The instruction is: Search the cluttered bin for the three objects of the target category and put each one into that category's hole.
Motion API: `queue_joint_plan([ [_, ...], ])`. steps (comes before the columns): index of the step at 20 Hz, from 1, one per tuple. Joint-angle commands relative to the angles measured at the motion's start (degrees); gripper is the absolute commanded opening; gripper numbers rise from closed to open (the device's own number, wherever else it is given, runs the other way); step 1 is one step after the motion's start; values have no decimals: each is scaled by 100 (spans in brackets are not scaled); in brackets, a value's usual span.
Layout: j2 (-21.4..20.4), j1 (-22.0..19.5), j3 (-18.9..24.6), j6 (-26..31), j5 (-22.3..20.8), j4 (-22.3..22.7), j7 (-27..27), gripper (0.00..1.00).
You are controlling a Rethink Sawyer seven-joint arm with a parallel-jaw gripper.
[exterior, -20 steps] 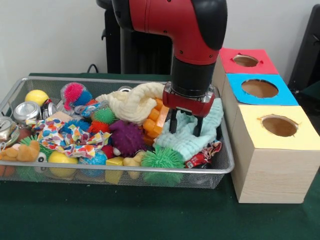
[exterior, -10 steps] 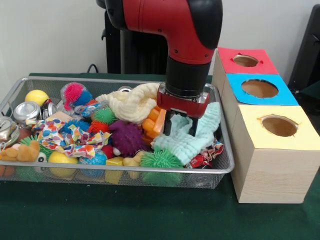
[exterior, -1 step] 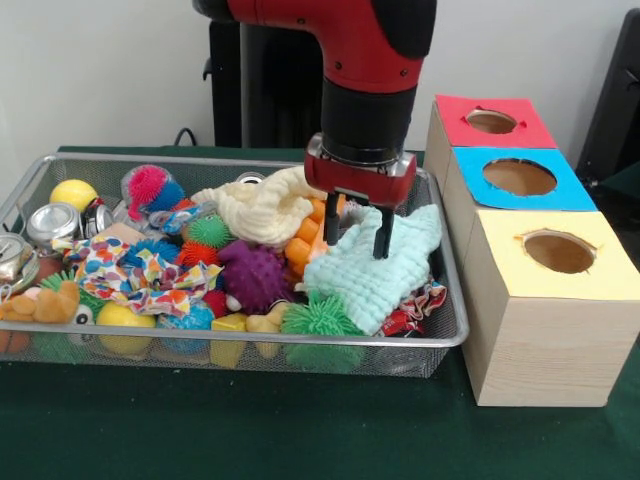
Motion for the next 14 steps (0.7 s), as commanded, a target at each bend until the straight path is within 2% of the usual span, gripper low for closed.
queue_joint_plan([
  [1,-14,-305,720,543,-203,-364,-492,100],
  [7,267,-517,954,-7,-294,-367,-454,100],
  [14,685,-650,1045,-389,-508,-638,-470,100],
])
